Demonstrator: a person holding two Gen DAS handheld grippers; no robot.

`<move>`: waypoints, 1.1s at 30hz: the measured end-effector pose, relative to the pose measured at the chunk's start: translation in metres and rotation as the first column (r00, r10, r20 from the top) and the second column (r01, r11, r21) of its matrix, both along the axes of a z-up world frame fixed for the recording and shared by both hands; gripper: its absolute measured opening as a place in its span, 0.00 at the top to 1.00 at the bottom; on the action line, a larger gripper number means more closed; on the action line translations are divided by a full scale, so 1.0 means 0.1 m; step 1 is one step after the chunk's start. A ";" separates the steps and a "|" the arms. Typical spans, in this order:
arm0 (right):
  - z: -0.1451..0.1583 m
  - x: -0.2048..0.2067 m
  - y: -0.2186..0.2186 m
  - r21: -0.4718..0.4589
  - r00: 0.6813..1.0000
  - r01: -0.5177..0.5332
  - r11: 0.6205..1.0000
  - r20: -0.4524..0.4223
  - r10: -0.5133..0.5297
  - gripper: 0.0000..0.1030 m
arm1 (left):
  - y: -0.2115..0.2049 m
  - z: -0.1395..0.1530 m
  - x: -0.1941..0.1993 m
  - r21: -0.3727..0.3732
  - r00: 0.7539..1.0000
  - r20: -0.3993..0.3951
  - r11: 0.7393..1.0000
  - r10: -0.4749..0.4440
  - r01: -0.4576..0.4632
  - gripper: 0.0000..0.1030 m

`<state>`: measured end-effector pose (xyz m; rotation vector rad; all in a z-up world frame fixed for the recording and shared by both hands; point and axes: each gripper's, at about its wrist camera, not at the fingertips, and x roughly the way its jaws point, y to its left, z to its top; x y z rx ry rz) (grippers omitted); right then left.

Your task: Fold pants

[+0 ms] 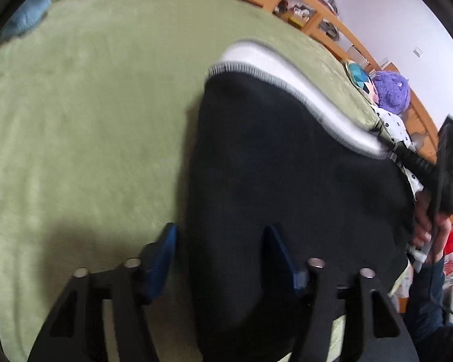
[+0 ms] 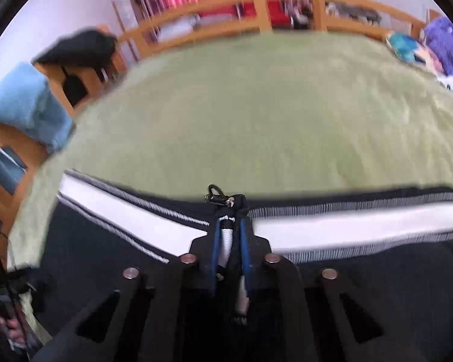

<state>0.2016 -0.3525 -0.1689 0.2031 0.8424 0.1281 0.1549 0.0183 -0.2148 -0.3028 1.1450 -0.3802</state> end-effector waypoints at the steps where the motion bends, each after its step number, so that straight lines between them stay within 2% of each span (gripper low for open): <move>1: 0.10 0.02 -0.01 0.003 0.999 0.001 1.000 0.042 -0.001 0.89 | 0.01 -0.02 0.00 -0.010 1.000 0.002 1.000 0.005 -0.005 0.45; 4: 0.09 0.18 -0.01 -0.015 0.999 0.001 1.000 0.037 0.000 0.89 | -0.01 -0.02 0.01 -0.008 1.000 0.000 1.000 0.000 0.000 0.45; 7: -0.38 0.39 0.01 -0.067 0.991 0.007 0.998 -0.130 -0.016 0.89 | -0.03 0.02 -0.01 0.017 1.000 0.002 1.000 -0.015 0.015 0.44; 8: -0.44 0.38 0.00 -0.068 0.990 0.007 0.998 -0.143 -0.017 0.88 | -0.05 0.05 -0.02 0.036 1.000 0.005 0.999 -0.021 0.021 0.43; 9: -0.39 0.34 0.00 -0.075 0.993 -0.001 0.997 -0.121 -0.008 0.87 | -0.06 0.07 -0.03 0.051 1.000 0.011 0.999 -0.021 0.020 0.41; 10: -0.30 0.29 -0.02 -0.084 0.995 -0.006 0.996 -0.101 -0.003 0.79 | -0.05 0.11 -0.04 0.060 1.000 0.026 0.998 -0.016 0.014 0.41; 11: -0.18 0.21 -0.06 -0.080 0.996 0.013 0.997 -0.088 -0.020 0.69 | -0.05 0.16 -0.08 0.065 0.999 0.044 0.998 -0.017 0.014 0.41; 14: 0.12 -0.24 -0.22 -0.001 0.998 0.052 0.999 -0.018 -0.052 0.56 | -0.06 0.26 -0.16 0.070 0.996 0.081 0.997 -0.025 0.019 0.35; 17: 0.23 -0.73 -0.13 0.011 1.000 0.016 1.000 0.002 -0.016 0.56 | -0.05 0.27 -0.22 0.073 0.996 0.090 0.997 -0.019 0.012 0.35; 21: 0.02 -1.14 0.15 -0.027 0.997 -0.060 0.998 -0.054 0.059 0.56 | -0.03 0.21 -0.26 0.038 0.997 0.081 0.999 -0.007 0.004 0.35; 22: -0.05 -1.15 0.18 -0.029 0.995 -0.070 0.997 -0.067 0.068 0.59 | -0.03 0.19 -0.26 0.032 0.997 0.083 0.999 -0.008 0.005 0.35; 25: -0.22 -1.15 0.25 -0.049 0.997 -0.041 0.998 -0.061 0.038 0.89 | -0.06 0.13 -0.24 0.040 0.999 0.052 0.999 -0.004 0.002 0.35; 27: -0.19 -1.10 0.22 -0.021 0.997 -0.053 0.998 -0.057 0.051 0.91 | -0.06 0.12 -0.26 0.052 0.999 0.050 0.999 0.005 -0.008 0.35; 30: 0.17 -1.24 0.20 0.003 0.998 -0.064 0.998 0.014 0.064 0.91 | -0.03 0.14 -0.28 0.064 0.999 0.048 0.998 0.017 -0.020 0.35; 33: 0.40 -1.46 0.08 0.099 0.997 -0.071 0.993 0.019 0.069 0.91 | -0.02 0.16 -0.31 0.043 0.999 0.047 0.999 0.020 -0.022 0.35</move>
